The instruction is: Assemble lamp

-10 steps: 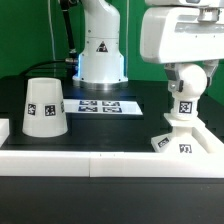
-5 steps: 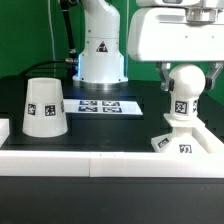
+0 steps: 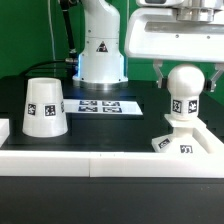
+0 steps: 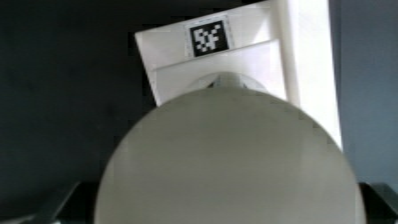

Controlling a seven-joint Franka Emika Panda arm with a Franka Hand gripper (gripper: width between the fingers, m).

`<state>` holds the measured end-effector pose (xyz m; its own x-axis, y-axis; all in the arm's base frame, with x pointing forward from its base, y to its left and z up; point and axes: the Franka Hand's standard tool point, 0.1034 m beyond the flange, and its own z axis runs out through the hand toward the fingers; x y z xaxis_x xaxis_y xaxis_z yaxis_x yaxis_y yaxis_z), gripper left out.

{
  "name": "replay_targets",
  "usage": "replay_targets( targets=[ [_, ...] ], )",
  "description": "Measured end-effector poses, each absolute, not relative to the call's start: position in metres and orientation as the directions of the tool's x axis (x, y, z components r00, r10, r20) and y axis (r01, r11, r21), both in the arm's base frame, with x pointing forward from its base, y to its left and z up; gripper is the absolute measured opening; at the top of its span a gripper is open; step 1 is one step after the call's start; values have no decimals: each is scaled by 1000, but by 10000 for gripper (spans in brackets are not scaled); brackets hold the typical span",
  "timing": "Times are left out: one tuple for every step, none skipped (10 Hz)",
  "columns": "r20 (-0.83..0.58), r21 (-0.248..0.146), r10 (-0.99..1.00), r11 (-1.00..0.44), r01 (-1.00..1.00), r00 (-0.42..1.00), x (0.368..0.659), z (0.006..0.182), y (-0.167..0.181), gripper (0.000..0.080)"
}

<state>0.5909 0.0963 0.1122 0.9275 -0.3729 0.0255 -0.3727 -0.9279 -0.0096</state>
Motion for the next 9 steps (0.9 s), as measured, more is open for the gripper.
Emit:
replay_targets(
  targets=[
    [12, -17, -452, -892, -452, 892, 591, 112, 95, 578],
    [-4, -23, -511, -859, -511, 860, 590, 112, 95, 578],
    [-7, -25, -555, -831, -555, 832, 590, 112, 96, 578],
    [-12, -28, -608, -793, -608, 794, 590, 112, 96, 578],
    [-17, -31, -652, -758, -652, 758, 590, 112, 96, 578],
    [-22, -32, -685, -728, -685, 728, 590, 112, 96, 578],
    [-33, -35, -753, -656, -754, 657, 590, 112, 96, 578],
    [-60, -34, -841, -536, -843, 537, 588, 112, 98, 578],
    [-96, -30, -906, -412, -911, 413, 588, 112, 99, 578]
  ],
)
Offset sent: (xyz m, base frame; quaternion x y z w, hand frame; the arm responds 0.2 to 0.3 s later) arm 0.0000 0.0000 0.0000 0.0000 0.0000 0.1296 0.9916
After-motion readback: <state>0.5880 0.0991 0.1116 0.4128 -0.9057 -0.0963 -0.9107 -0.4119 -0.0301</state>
